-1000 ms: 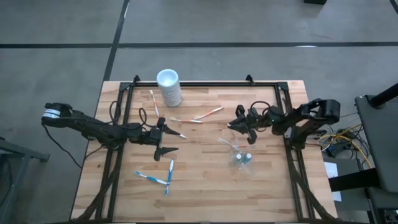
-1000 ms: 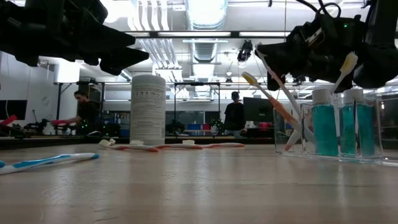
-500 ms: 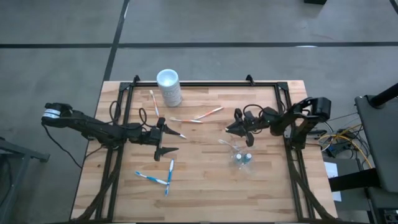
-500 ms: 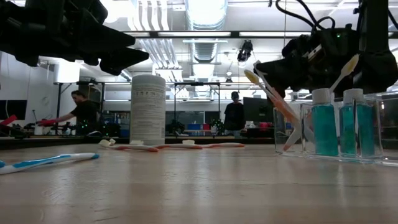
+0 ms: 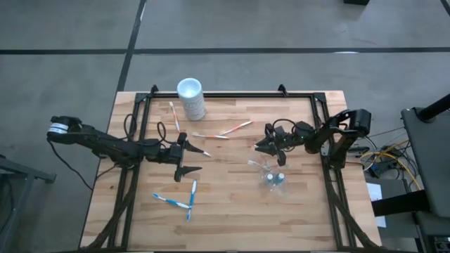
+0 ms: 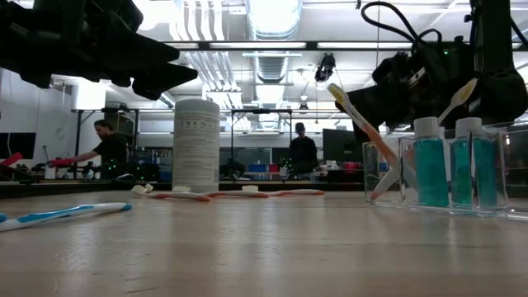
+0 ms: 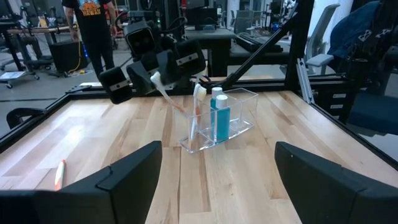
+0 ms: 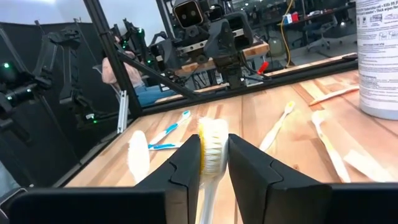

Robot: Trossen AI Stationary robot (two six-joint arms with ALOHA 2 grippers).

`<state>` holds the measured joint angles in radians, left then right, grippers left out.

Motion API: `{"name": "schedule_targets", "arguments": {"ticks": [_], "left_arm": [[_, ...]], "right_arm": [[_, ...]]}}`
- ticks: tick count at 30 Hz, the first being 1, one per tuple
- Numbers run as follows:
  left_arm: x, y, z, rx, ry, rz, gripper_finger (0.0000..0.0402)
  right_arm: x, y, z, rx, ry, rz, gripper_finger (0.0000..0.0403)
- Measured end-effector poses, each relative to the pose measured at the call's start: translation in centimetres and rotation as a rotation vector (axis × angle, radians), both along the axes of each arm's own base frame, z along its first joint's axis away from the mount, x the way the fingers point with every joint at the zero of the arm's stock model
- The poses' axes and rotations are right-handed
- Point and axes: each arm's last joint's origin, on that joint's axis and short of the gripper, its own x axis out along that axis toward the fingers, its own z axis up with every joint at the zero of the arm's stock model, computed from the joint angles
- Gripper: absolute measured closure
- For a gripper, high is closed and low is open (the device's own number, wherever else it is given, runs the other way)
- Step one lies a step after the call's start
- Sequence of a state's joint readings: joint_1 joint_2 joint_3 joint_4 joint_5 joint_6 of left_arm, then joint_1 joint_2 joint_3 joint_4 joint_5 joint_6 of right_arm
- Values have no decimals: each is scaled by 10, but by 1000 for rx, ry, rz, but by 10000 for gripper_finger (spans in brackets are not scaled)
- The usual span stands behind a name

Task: Pick & Place toothbrushing station
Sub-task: Put the orange toothbrush into the top section of the transparent organizer

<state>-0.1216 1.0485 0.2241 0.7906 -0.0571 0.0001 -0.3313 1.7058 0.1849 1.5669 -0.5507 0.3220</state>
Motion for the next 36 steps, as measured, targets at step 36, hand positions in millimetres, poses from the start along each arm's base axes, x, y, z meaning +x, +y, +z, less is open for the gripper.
{"name": "schedule_targets", "arguments": {"ticks": [36], "left_arm": [[0, 0, 0, 0, 0, 0, 83]], "right_arm": [[-5, -4, 31, 57, -61, -137, 243]]}}
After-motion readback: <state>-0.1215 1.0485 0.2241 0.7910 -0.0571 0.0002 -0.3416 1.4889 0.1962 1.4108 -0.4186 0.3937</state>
